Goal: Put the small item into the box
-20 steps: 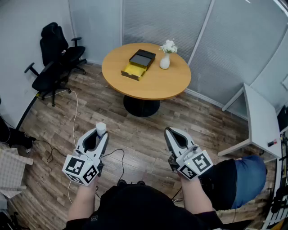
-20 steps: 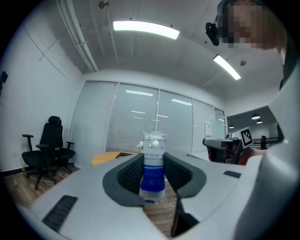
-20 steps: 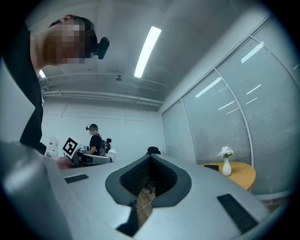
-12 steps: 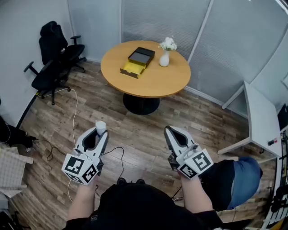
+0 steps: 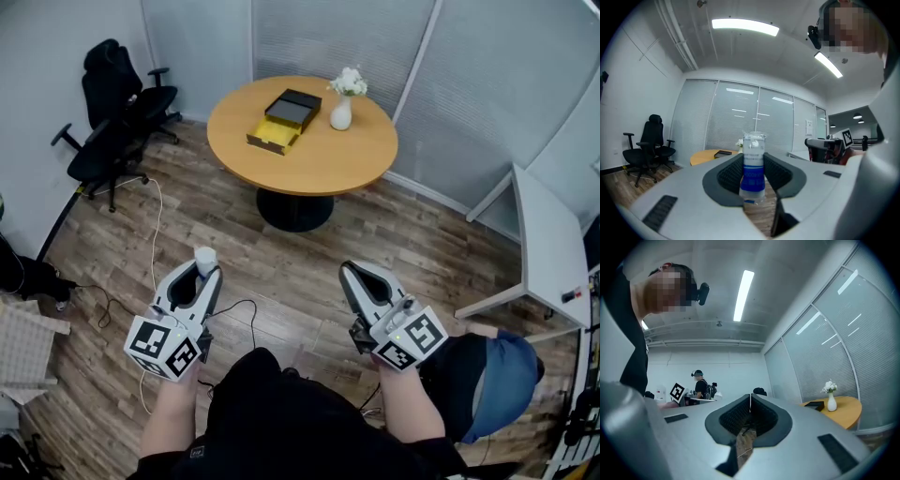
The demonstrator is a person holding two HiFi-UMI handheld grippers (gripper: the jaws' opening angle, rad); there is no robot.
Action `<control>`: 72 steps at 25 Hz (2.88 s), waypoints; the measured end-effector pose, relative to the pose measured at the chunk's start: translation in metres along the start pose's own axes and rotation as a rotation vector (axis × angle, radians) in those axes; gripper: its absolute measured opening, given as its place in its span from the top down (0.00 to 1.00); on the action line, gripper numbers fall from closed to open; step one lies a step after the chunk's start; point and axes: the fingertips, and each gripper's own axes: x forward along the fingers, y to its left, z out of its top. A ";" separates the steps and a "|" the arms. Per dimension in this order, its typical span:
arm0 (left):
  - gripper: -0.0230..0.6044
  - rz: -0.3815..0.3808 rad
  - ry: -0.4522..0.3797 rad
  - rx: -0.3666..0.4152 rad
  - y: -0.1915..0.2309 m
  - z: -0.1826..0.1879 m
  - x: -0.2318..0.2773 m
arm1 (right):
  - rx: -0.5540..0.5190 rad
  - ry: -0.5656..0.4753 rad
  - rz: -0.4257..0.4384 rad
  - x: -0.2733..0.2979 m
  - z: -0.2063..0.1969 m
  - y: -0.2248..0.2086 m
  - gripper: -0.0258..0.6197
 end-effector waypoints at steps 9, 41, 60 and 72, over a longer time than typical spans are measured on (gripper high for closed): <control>0.75 -0.036 0.030 -0.006 0.013 -0.012 0.060 | 0.043 0.008 -0.018 0.013 -0.009 -0.047 0.90; 0.75 -0.134 0.011 -0.058 0.263 0.032 0.304 | 0.013 0.111 -0.093 0.301 -0.023 -0.237 0.90; 0.75 -0.040 0.067 -0.054 0.302 0.030 0.410 | 0.105 0.088 0.014 0.379 -0.037 -0.358 0.90; 0.75 0.030 0.092 -0.046 0.314 0.049 0.529 | 0.159 0.079 0.101 0.427 -0.028 -0.478 0.90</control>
